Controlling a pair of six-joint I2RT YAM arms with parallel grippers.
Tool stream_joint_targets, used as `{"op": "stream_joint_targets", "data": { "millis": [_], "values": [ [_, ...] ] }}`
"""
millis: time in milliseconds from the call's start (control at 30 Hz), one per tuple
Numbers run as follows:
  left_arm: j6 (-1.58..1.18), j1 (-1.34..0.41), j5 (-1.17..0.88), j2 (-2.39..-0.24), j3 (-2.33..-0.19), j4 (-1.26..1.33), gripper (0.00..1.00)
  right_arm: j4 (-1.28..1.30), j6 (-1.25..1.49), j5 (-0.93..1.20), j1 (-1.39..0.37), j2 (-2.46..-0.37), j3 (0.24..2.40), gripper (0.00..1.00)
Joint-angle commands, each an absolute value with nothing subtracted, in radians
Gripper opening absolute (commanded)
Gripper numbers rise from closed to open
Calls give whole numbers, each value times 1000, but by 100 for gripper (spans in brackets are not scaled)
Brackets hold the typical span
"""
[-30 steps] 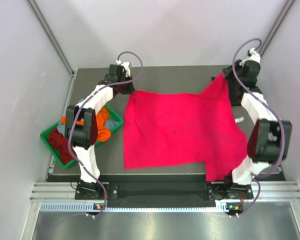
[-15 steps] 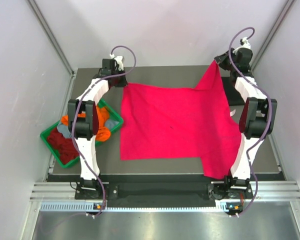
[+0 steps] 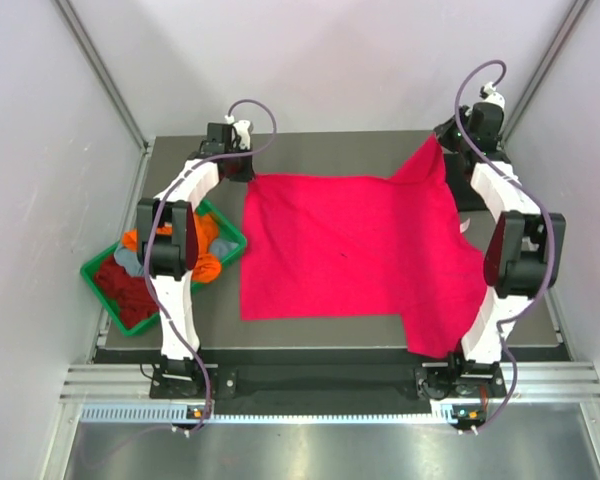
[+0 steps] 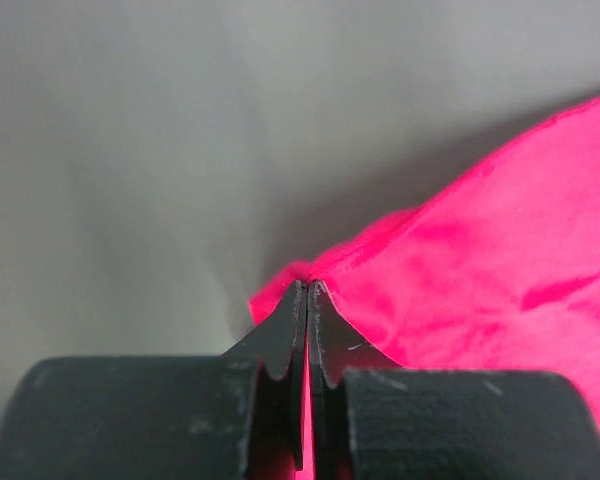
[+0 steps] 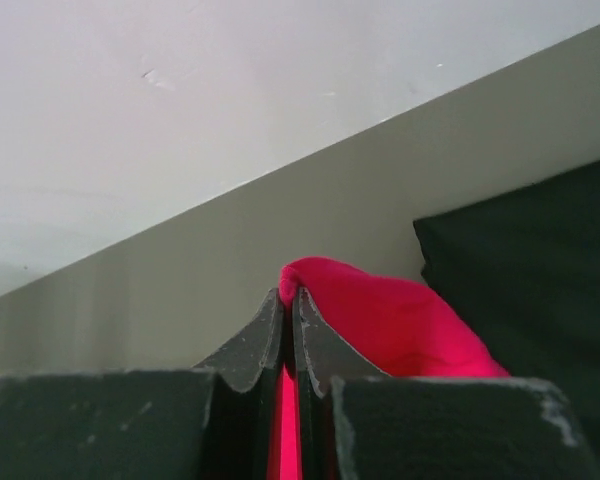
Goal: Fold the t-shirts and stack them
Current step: Flatten the tshirt out
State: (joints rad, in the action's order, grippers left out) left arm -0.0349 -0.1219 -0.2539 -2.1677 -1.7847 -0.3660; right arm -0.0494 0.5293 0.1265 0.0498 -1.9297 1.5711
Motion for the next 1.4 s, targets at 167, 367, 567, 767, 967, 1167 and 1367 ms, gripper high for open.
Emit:
{"op": "stream_joint_targets", "data": {
  "millis": [167, 367, 567, 767, 967, 1167, 1367],
  "values": [
    [-109, -120, -287, -1964, -1635, -250, 0, 225, 468, -57, 37, -1643, 1512, 0],
    [-147, -166, -298, -1818, -1477, -256, 0, 577, 526, -81, 44, -1488, 1339, 0],
    [-208, -210, -250, -1677, -1297, -310, 0, 488, 615, 28, 46, -1218, 923, 2],
    [-249, -259, -204, -1594, -1195, -362, 0, 489, 611, -86, 61, -1161, 799, 18],
    [-235, -293, -178, -1562, -1183, -410, 0, 508, 560, -127, 75, -1192, 839, 38],
    [-235, -302, -189, -1562, -1203, -433, 0, 514, 554, -77, 77, -1230, 828, 40],
    [-239, -311, -204, -1562, -1203, -433, 0, 460, 512, -40, 52, -1284, 805, 31]
  ]
}}
